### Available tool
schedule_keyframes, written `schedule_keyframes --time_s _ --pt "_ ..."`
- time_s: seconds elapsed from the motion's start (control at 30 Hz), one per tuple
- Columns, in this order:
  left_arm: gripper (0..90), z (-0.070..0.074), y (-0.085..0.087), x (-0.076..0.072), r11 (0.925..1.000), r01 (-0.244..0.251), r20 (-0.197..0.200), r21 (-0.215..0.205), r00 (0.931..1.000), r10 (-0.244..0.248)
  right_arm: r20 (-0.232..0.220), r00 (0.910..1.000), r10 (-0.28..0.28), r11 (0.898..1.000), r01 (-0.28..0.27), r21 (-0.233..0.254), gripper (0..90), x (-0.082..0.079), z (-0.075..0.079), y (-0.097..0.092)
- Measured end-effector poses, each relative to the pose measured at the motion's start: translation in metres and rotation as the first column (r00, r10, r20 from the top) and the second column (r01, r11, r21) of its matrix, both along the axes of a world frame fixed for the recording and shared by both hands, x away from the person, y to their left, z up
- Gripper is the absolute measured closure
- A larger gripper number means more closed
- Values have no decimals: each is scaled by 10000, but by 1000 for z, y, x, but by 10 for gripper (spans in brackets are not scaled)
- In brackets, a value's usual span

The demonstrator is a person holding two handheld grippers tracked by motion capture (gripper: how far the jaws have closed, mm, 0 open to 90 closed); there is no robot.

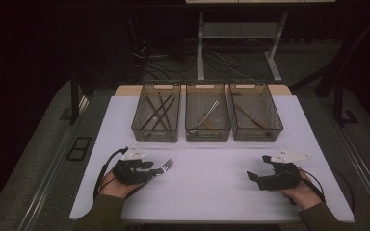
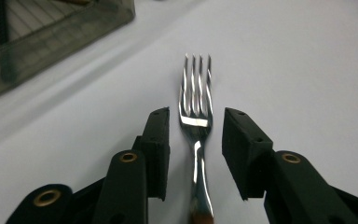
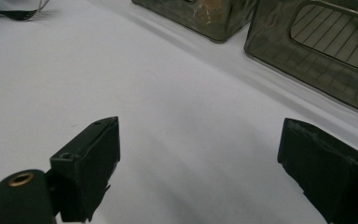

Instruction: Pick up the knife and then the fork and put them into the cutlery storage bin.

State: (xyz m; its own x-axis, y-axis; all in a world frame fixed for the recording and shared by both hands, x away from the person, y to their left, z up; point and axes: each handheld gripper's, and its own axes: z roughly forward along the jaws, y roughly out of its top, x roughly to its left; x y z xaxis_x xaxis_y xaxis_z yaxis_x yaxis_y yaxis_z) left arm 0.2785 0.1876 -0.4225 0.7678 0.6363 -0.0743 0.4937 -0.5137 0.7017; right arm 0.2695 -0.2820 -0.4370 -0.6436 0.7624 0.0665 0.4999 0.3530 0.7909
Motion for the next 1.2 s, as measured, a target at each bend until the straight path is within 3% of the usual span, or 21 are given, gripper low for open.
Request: schedule_keyframes --time_s 0.07,0.17,0.27,0.4,0.77,1.07,1.2 --pt "599 0 4 -6 10000 -2 -159 -16 9999 2 -2 10000 -6 10000 6 -2 131 0 0 0" --pt "601 -2 12 -13 9996 -59 -218 293 9997 66 -3 10000 -16 10000 16 -17 131 0 0 0" --pt "624 -5 19 -18 9995 -199 -382 254 9991 209 -18 10000 -23 10000 23 -4 132 1 0 0" --pt "651 -11 20 -17 9975 -100 -662 701 9977 147 72 10000 8 9999 -7 -124 132 1 -1 1" --pt "760 -12 10 -19 9885 259 -557 1492 9983 -178 80 9999 68 9998 -67 -195 132 0 -1 2" --pt "773 -10 10 -16 9884 312 -661 1489 9976 -216 27 9999 139 9998 -139 -170 132 0 -1 3" --pt "773 -6 7 -14 9911 299 -446 1300 9987 -243 27 9998 221 9997 -221 -129 129 1 0 2"
